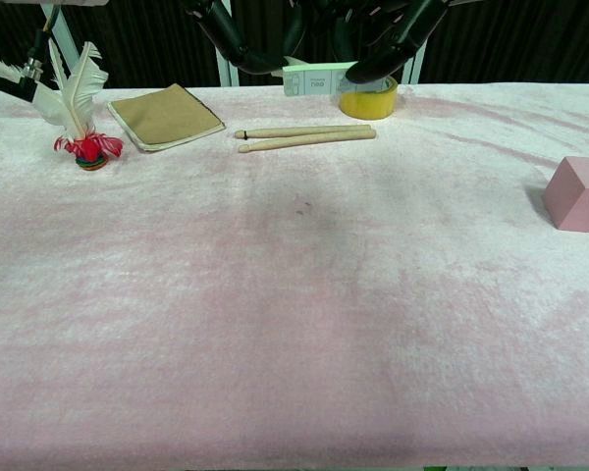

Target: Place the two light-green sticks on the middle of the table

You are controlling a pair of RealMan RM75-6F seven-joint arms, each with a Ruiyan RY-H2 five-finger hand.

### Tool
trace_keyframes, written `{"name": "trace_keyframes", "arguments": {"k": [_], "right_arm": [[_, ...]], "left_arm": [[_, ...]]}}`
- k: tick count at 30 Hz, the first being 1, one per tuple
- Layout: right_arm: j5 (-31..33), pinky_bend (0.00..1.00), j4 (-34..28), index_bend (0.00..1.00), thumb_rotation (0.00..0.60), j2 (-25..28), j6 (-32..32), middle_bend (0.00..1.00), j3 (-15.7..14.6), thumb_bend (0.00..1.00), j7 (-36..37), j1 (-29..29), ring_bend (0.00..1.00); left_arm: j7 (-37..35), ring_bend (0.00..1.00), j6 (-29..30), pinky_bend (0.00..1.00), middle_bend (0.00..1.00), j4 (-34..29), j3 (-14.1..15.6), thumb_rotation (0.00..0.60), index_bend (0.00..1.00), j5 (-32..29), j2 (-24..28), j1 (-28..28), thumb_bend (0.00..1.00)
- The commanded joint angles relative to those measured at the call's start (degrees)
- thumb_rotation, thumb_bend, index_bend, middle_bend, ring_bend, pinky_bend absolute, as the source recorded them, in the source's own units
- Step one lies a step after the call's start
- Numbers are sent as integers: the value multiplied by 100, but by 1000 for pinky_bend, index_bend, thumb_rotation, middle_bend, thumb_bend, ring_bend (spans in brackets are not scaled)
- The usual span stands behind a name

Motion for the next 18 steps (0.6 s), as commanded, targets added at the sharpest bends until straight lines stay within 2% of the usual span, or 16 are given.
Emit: {"name": "trace_keyframes", "arguments": {"k": [1, 18], "right_arm": [[-51, 46, -19, 674, 600, 59, -11, 0, -24, 506, 20, -42, 0], [-787, 46, -5, 681, 600, 672, -165, 0, -189, 510, 524, -812, 0]], "left_arm": [[5, 0, -6, 0, 150, -12, 22, 600, 659, -1, 47, 15, 566], [-150, 0, 202, 0, 166, -115, 335, 600, 680, 364, 891, 561, 589]]}}
